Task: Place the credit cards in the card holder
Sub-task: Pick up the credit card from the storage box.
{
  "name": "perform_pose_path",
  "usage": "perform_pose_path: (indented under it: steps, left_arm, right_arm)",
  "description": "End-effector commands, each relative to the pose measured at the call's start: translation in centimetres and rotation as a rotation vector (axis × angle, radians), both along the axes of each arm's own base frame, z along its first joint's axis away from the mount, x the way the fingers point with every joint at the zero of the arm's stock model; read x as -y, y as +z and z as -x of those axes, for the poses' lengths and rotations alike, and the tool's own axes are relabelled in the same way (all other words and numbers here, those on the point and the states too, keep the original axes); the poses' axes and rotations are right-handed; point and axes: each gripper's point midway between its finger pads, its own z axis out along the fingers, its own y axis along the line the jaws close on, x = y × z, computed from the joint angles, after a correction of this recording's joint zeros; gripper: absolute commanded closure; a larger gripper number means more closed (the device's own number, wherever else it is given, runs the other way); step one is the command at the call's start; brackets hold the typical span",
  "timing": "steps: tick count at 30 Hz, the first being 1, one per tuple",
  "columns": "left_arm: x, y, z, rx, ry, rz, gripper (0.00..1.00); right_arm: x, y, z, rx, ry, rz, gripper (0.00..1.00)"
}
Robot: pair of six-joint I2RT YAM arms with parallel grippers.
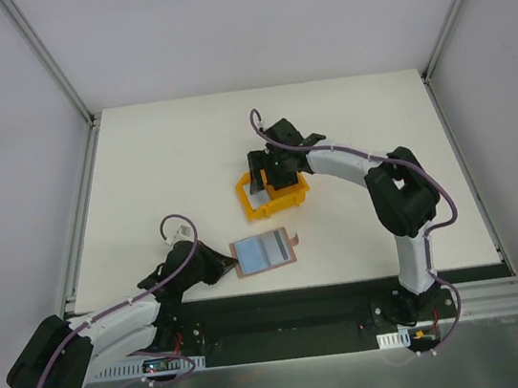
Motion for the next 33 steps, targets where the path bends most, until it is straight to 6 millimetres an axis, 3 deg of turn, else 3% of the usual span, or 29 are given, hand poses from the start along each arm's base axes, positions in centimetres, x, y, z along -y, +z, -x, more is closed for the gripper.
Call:
perform_pose_path:
  steps: [1, 15, 24, 33]
  left_arm:
    - [-0.4, -1.2, 0.7, -0.024, -0.023, -0.05, 1.0]
    - [0.3, -1.1, 0.7, -0.039, -0.055, -0.043, 1.0]
    - [0.7, -1.2, 0.8, -0.048, -0.073, -0.037, 1.0]
    - [0.8, -1.1, 0.9, -0.049, -0.08, -0.031, 1.0]
  right_arm:
    - [-2.1, 1.5, -0.8, 0.025, 0.018, -0.065, 0.2]
    - [-2.3, 3.8, 0.2, 0.062, 0.06, -0.086, 0.39]
    - [-2.3, 5.1, 0.4, 0.08, 0.067, -0.099, 0.44]
    - [-2.0, 5.6, 0.6, 0.085, 0.071, -0.088, 0.57]
